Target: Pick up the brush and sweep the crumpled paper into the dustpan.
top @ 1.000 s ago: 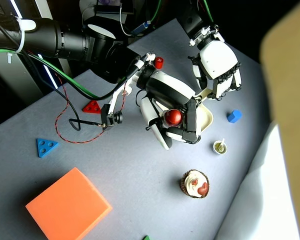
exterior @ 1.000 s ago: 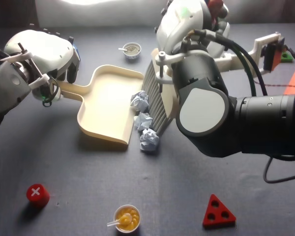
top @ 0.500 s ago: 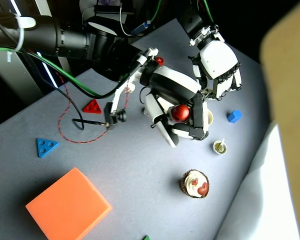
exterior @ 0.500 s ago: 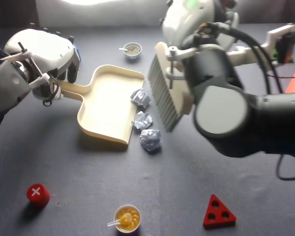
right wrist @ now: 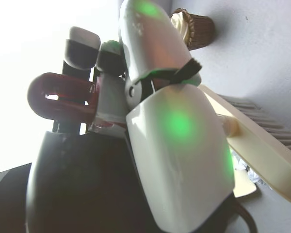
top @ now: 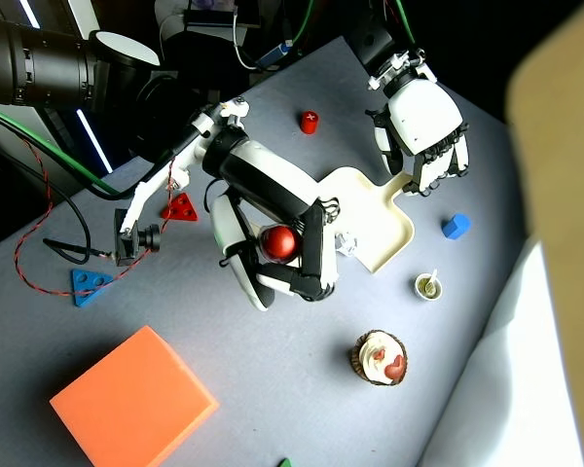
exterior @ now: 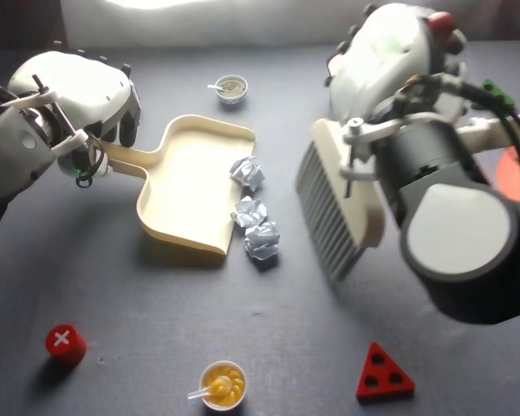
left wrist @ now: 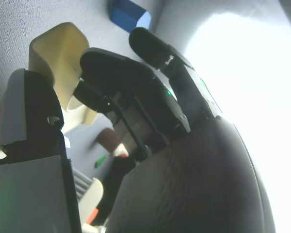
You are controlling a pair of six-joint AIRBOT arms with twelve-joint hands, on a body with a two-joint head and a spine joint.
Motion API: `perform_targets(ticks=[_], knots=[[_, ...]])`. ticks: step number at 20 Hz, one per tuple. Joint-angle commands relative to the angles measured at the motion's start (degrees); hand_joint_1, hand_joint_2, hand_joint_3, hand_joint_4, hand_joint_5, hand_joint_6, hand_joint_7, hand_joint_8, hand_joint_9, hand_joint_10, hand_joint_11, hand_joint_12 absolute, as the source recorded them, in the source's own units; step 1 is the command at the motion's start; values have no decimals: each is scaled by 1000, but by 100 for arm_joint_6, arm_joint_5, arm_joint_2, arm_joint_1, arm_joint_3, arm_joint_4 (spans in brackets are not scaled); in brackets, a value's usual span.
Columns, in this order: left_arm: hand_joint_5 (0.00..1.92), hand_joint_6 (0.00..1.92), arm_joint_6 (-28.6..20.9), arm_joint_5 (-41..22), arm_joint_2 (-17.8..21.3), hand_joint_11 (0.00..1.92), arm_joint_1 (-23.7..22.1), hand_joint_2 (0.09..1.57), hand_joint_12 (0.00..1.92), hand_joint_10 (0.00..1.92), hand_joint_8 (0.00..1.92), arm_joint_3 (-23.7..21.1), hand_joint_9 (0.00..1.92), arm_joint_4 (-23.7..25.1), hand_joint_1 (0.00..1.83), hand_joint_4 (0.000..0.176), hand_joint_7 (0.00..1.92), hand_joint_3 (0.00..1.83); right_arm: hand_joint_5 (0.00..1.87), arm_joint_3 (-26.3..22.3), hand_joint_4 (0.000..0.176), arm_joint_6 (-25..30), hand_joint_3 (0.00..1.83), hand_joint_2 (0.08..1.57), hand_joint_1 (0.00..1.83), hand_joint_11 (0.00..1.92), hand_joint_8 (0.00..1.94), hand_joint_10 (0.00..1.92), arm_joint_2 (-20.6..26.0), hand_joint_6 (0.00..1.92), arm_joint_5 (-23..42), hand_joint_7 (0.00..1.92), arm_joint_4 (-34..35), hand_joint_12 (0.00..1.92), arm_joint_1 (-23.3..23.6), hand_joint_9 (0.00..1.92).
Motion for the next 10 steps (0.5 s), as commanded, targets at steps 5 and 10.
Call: perform_targets(ticks=[5,10], knots=[[970,768,33,-534,10,517,-36,1063,1119,1207,521,10,976,200,1395,0,1255,2,989,175,176,-79,0,1130,1718,1035,1941,1921,-330,1921,-316,1054,-612,1921,129,1080],[951,804,34,-538,10,534,-36,1065,1151,1196,526,18,997,198,1395,0,1241,0,993,429,176,-74,2,1139,1685,1044,1941,1921,-601,1921,-269,1081,-646,1921,134,1096]])
